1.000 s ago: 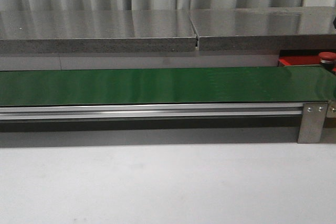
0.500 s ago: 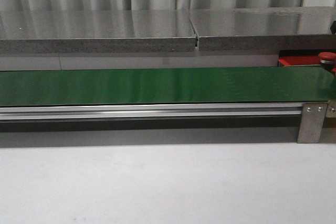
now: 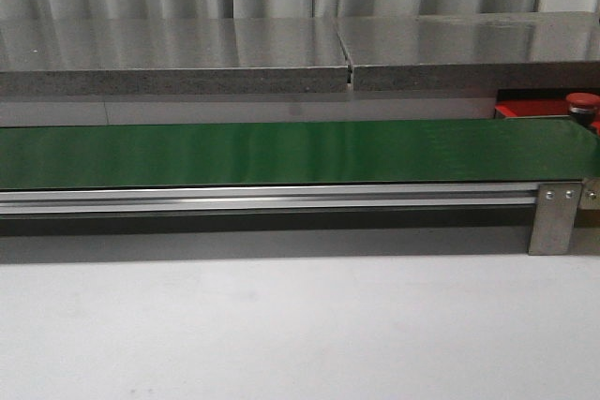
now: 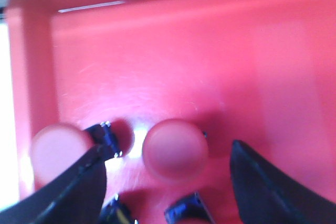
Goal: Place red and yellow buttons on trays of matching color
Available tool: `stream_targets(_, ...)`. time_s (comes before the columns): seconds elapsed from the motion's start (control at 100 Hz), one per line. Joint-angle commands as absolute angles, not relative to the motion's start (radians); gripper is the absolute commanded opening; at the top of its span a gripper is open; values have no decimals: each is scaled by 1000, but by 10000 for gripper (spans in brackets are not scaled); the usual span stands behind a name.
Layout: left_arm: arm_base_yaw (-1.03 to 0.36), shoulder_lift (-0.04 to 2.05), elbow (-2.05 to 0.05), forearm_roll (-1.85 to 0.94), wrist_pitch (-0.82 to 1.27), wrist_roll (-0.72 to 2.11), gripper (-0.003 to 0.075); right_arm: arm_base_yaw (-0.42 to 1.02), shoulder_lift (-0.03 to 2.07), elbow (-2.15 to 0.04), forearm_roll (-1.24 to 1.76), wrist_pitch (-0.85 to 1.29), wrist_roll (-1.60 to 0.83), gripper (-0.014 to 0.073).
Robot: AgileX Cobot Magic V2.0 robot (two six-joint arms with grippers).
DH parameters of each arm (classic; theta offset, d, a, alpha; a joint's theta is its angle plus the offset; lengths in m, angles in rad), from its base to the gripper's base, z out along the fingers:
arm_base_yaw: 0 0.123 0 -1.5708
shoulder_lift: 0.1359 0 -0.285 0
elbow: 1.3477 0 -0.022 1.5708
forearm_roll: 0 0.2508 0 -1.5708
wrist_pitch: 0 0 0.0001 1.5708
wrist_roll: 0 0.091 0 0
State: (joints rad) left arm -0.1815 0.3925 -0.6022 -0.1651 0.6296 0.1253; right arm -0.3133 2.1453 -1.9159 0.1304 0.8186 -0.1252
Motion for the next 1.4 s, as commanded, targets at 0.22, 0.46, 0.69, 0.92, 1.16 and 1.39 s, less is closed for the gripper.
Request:
stream_targets(0.22, -189, 398, -626, -176, 560, 116, -19, -224, 1941, -1947, 109, 894, -174, 397)
stream_targets(0.46, -189, 398, -626, -176, 560, 116, -19, -146, 1846, -1942, 104, 958, -174, 113)
stream_targets(0.69, -189, 398, -626, -176, 560, 116, -19, -77, 1735, -1847, 108, 921, -173, 43)
stream_targets(0.92, -189, 398, -626, -176, 560, 116, -19, -52, 1607, -1708, 137, 872, -173, 43)
stream_targets(1.16, -189, 398, -626, -176, 560, 116, -19, -52, 1442, -1530, 169, 775, -172, 43)
stream_targets(1.39, -189, 398, -626, -176, 560, 116, -19, -52, 1269, -1317, 169, 630, -172, 43)
